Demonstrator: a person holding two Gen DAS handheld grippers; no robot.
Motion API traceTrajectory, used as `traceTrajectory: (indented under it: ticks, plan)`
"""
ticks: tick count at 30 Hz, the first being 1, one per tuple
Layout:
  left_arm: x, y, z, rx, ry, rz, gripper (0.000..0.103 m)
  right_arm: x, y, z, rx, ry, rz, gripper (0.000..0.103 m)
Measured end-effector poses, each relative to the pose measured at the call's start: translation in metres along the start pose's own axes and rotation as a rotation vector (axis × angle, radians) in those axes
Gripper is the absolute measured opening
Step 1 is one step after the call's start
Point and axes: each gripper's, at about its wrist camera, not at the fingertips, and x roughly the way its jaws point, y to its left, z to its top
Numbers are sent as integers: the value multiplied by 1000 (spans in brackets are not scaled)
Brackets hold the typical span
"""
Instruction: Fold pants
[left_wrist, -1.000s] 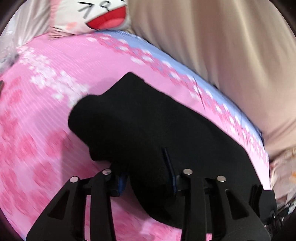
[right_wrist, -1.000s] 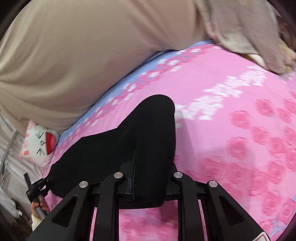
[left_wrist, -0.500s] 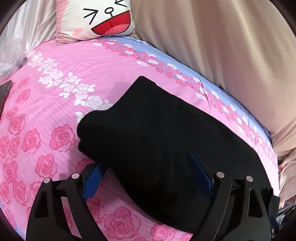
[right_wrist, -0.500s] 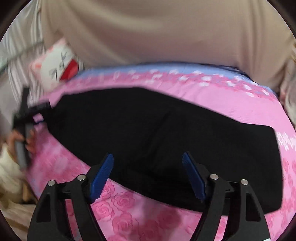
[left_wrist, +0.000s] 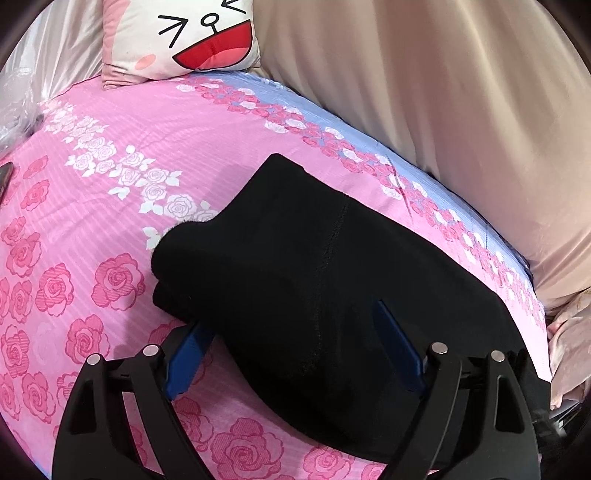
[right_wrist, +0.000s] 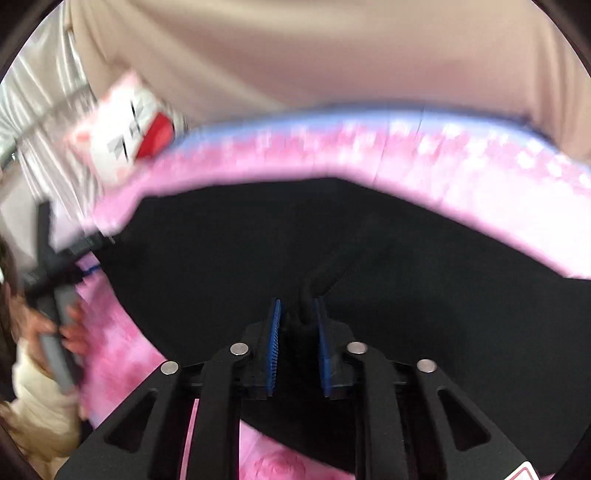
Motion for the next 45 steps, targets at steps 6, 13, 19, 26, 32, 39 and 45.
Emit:
traceTrajectory:
  ticks: [6,13,19,26,32,39,45]
  plan:
    - [-6,-1,3,-9,-5,-12,62,-80,-17,2,77,-218,7,67]
    - [-48,-88,16,254,-111,-127,11,-134,-89,-25,270,-324,-153,71]
    - [-101,-240,-43,601,-62,-536,7,-142,-122,-45,394,-342,-139,71]
    - [-85,-259,-86,611,4,-483,88,-126,-109,-47,327,-259,-108,72]
    - [-82,-144,-31,362,-96,-172,89,-65,-9,2,10,-125,41,82]
    - [-99,2,8,100,-185,221,91,29,123,55,-240,11,242,82]
    - [-118,71,22,8,-232,326,91,113,200,76,-265,208,389,79]
